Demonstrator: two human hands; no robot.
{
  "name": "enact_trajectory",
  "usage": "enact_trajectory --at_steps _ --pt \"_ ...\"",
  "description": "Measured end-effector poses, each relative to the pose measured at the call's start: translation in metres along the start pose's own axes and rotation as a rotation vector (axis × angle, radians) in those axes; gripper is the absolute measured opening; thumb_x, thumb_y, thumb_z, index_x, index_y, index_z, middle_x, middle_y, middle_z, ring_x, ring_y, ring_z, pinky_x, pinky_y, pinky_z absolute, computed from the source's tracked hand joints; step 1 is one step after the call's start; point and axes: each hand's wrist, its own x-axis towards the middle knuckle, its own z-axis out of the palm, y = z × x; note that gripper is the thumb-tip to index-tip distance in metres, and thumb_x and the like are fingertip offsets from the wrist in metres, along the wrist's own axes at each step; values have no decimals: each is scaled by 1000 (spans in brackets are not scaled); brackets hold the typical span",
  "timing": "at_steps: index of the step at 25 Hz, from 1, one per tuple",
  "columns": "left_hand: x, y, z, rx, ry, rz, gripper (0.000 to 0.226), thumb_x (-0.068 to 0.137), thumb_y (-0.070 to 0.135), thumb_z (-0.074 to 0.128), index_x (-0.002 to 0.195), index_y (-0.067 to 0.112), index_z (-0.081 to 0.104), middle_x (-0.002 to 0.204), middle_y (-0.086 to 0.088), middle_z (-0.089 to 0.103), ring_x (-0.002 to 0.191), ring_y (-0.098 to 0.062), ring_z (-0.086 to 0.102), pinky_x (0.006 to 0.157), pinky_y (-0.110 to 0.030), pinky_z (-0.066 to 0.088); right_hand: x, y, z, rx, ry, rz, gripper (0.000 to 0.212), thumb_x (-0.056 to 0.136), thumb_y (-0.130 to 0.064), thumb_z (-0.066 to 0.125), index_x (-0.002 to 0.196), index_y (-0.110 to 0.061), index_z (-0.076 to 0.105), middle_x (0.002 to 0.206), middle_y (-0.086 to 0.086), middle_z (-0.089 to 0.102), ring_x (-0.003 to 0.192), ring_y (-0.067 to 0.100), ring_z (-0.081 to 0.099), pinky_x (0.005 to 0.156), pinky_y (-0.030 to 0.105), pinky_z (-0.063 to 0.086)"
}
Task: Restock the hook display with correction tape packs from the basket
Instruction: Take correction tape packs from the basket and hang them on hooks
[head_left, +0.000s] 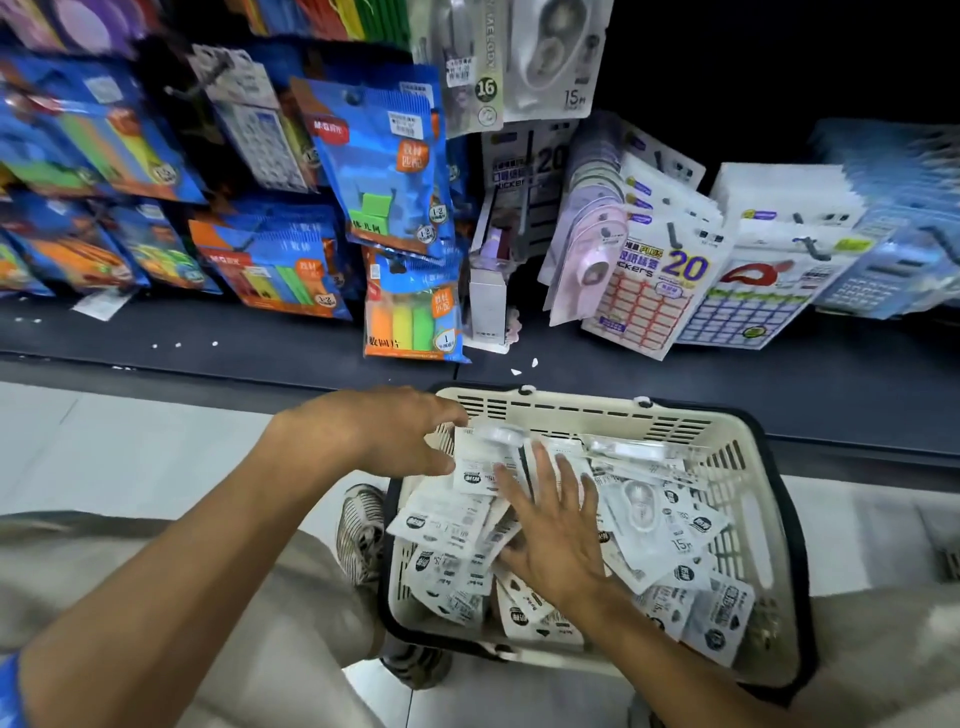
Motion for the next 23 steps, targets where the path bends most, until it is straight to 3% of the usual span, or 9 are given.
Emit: enact_trajectory --at_steps 5,9,11,15,17,19,20,21,23 --pt "-4 4 -4 0 11 17 56 100 46 53 152 36 33 155 6 43 135 -17 44 101 -27 35 23 -12 -8 52 -42 -102 96 88 -51 65 159 -39 1 166 14 -21 152 37 -22 122 56 -11" --pt "-3 7 -4 19 -1 2 59 99 50 54 152 38 33 154 5 45 136 -20 46 107 -32 37 27 -25 7 -129 -140 -344 112 85 -4 62 155 -33 -20 169 7 -10 154 38 -11 120 57 -7" --pt "-2 8 -3 20 -14 2 58 99 48 55 152 38 34 154 4 45 135 -20 47 108 -33 38 30 -33 13 -131 -94 -401 114 83 5 59 154 -38 -19 170 9 -7 155 40 -6 121 56 -3" --pt "3 7 -3 27 -15 -1 56 99 48 54 151 39 35 152 4 47 133 -19 48 107 -33 39 36 -26 8 -13 -42 -364 91 89 -24 69 158 -38 11 170 4 1 155 31 -1 121 54 -5" --pt "6 7 -3 26 -11 5 57 98 48 54 151 39 35 151 4 48 132 -19 49 105 -32 40 49 -26 -13 115 14 -235 67 94 -45 60 154 -37 32 166 6 25 150 31 26 123 50 20" --pt "7 5 -4 13 -6 14 56 98 48 55 150 38 36 149 5 51 130 -18 50 100 -29 39 65 -22 -43 297 -1 -114 55 94 -60 56 141 -32 53 125 5 66 108 21 65 91 32 52" --pt "8 3 -7 3 14 15 54 98 48 55 149 37 38 146 5 53 128 -17 51 96 -28 39 68 -15 -61 444 -38 -42 48 90 -63 60 122 -28 65 92 -2 70 78 14 66 67 22 51" --pt "9 0 -10 -5 57 9 52 98 49 55 146 37 41 142 5 56 125 -17 53 93 -27 38 69 -4 -75 626 -89 39 41 85 -63 67 100 -25 70 73 -7 66 62 12 62 56 19 46" --pt "10 -7 -18 -28 230 -53 47 95 53 55 138 35 50 134 5 61 118 -20 56 94 -30 44 66 26 -101 1036 -170 149 34 82 -50 78 90 -18 74 81 -3 76 73 16 73 74 32 59"
